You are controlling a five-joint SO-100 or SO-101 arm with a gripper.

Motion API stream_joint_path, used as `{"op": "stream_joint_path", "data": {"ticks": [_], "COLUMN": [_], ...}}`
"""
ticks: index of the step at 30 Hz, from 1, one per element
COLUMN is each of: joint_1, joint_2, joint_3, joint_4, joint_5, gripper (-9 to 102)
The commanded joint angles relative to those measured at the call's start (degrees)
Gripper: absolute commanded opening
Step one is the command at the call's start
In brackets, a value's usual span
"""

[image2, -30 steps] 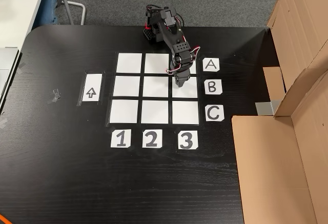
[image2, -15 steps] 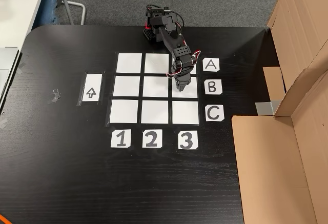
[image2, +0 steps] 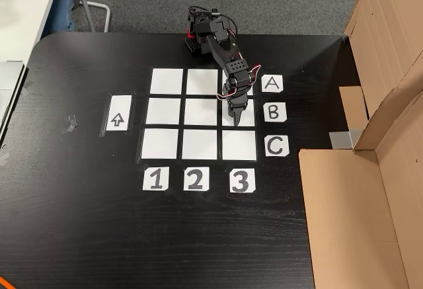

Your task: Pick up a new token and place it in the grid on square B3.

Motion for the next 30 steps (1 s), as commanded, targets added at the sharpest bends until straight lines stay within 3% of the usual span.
{"op": "stream_joint_path", "data": {"ticks": [1,19,30], "joint_1": [-0.26,-0.70,5.89], "joint_2": [1.49,27.25,38.14], "joint_3": [0.09,9.76,13.97], "joint_4": [0.09,0.44,0.53], "joint_5": [0.70,1.76,0.53], "gripper": [44,46,47]}}
